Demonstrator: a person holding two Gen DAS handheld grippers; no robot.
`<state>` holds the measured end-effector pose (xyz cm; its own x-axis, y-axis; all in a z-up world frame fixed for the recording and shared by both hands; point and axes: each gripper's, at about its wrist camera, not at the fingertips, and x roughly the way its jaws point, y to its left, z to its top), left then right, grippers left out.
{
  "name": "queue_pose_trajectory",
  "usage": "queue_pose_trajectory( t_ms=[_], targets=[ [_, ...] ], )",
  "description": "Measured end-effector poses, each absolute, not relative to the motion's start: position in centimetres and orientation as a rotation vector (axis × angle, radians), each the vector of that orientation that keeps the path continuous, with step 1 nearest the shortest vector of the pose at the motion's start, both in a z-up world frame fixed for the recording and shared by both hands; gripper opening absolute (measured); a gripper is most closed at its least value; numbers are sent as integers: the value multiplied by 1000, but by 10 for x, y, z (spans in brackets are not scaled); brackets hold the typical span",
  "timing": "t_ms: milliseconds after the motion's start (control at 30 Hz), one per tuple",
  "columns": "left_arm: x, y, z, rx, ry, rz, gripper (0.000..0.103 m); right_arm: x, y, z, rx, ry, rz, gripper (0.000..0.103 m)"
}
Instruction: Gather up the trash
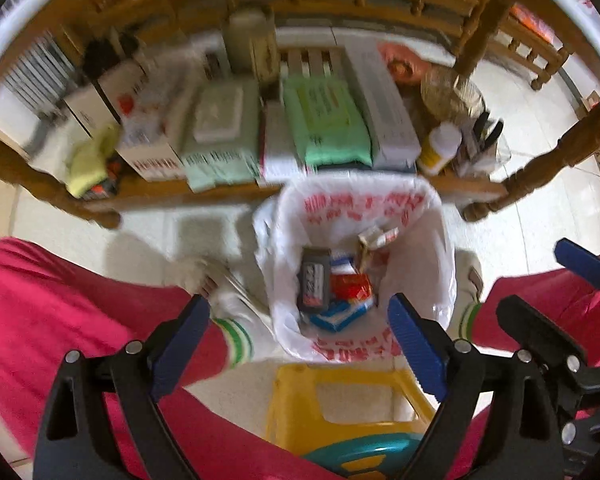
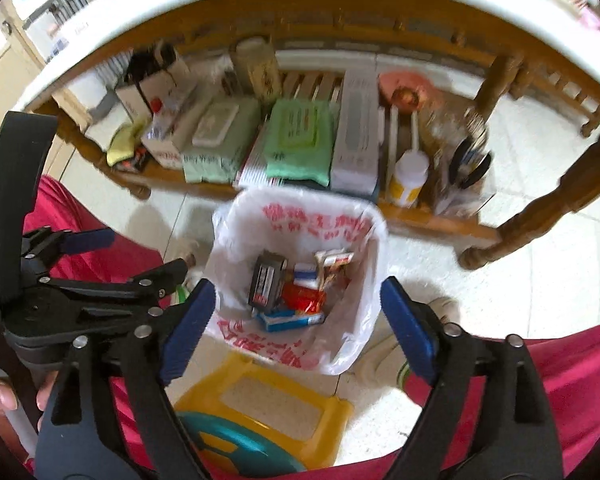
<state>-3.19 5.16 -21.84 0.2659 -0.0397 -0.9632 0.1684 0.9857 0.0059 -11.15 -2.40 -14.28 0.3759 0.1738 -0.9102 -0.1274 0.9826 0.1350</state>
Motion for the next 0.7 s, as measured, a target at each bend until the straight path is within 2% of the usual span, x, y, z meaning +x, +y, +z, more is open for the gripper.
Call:
queue_pose_trajectory(
  t_ms=[133, 700],
  targets=[
    [-40, 50, -186, 108, 1213, -131, 89, -123, -31, -116, 65, 1088, 148, 93],
    [-78, 47, -65, 30, 876, -86, 94, -178, -46, 5, 52, 692, 14, 96]
  ],
)
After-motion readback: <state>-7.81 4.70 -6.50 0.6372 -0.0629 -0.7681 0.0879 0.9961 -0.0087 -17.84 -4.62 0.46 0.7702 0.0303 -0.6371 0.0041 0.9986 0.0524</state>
